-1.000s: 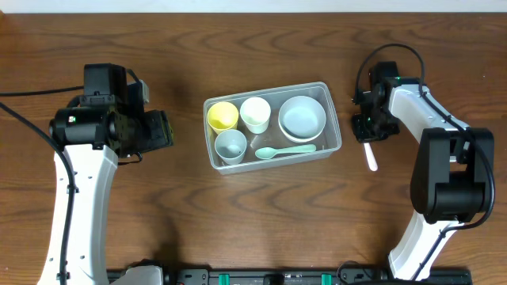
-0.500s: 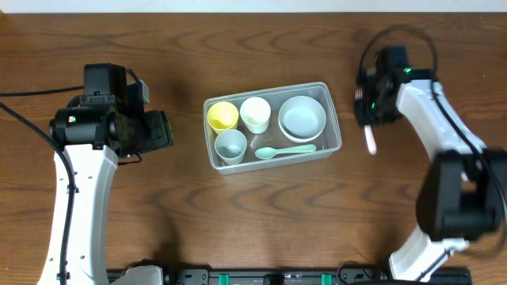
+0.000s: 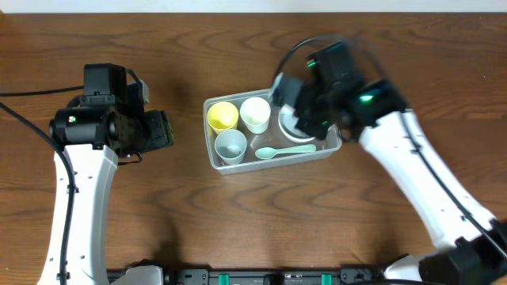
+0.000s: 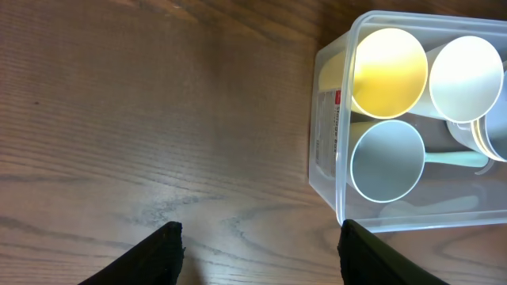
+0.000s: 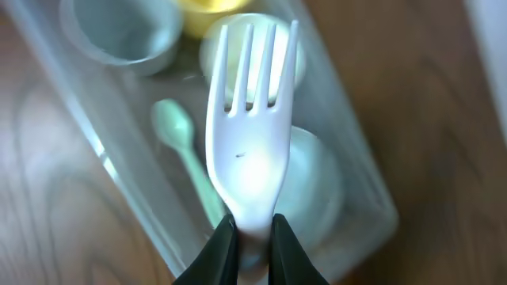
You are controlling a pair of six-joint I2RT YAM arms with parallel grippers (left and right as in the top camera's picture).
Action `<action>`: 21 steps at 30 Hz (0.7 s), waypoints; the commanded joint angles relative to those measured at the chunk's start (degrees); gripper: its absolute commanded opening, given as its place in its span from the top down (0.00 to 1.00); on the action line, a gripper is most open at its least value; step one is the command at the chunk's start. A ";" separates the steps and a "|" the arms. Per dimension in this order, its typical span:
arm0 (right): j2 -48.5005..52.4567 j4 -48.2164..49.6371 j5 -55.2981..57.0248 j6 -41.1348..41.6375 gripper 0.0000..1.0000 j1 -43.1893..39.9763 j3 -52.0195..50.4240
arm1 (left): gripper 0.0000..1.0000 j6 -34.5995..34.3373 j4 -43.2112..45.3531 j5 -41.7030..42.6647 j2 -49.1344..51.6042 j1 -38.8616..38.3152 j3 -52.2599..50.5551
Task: Pack container
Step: 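Carry the white fork into the container beside the spoon and release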
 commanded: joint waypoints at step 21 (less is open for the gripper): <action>8.68 -0.59 1.44 -1.99 0.67 2.49 -0.92 | 0.37 0.35 -0.09 0.52 -0.13 0.28 -0.09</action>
